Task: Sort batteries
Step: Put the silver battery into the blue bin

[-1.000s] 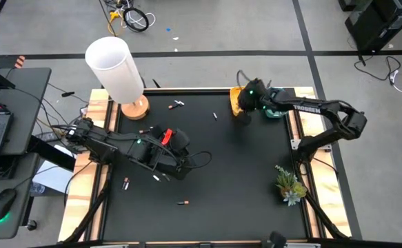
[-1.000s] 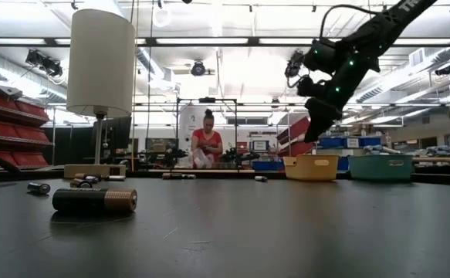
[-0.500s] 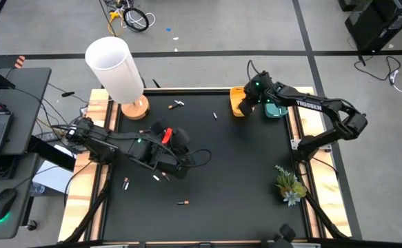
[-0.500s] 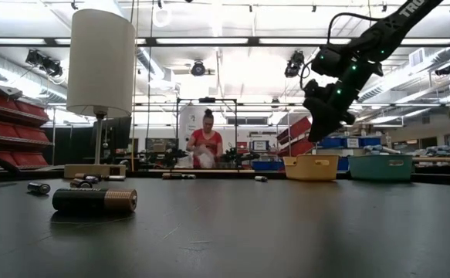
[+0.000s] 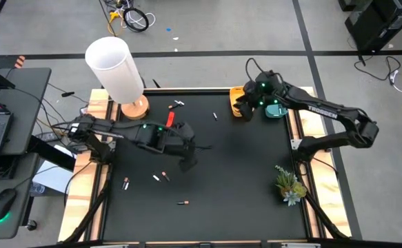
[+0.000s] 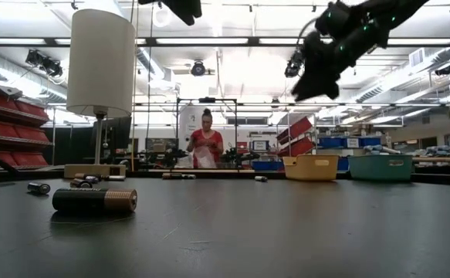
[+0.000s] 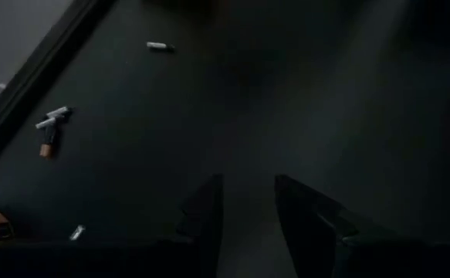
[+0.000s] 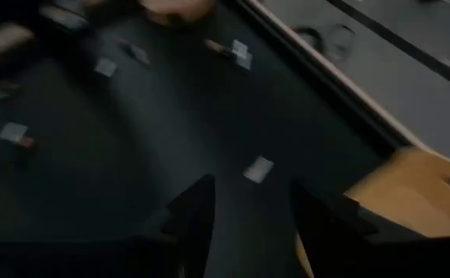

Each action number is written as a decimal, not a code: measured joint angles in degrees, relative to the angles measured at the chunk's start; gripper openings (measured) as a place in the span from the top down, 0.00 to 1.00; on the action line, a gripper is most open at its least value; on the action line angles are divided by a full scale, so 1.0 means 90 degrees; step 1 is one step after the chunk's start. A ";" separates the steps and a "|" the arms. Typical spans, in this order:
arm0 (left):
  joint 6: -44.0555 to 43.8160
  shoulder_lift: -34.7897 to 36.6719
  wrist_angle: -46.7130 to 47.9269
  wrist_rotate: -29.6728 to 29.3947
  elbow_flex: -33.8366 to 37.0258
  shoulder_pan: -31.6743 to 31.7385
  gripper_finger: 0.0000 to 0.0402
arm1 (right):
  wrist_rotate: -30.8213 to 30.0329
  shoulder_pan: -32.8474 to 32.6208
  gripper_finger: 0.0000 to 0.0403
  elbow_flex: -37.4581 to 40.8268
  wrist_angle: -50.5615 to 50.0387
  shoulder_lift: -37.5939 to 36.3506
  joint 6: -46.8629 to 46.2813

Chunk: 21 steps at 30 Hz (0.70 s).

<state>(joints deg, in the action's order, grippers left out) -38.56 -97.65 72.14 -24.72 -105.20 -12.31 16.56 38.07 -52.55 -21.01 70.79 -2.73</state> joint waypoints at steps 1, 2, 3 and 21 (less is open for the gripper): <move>0.0025 0.0000 0.0001 0.0064 0.0000 0.0043 0.67 | 0.0051 -0.0143 0.57 -0.0005 0.0061 -0.0029 -0.0089; 0.0050 0.0000 0.0000 0.0091 -0.0001 0.0081 0.67 | 0.0049 -0.0318 0.57 0.0009 0.0154 -0.0023 -0.0138; 0.0074 0.0000 0.0000 0.0093 0.0000 0.0099 0.68 | 0.0008 -0.0517 0.58 0.0061 0.0299 0.0015 -0.0189; 0.1194 0.0000 0.0266 0.0365 0.0002 0.0016 0.68 | -0.0749 -0.1457 0.58 -0.1041 0.0279 0.2901 -0.0936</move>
<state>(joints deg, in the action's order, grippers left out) -27.81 -97.65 74.53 -21.43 -105.19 -12.16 9.81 24.95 -61.92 -18.50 96.90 -11.16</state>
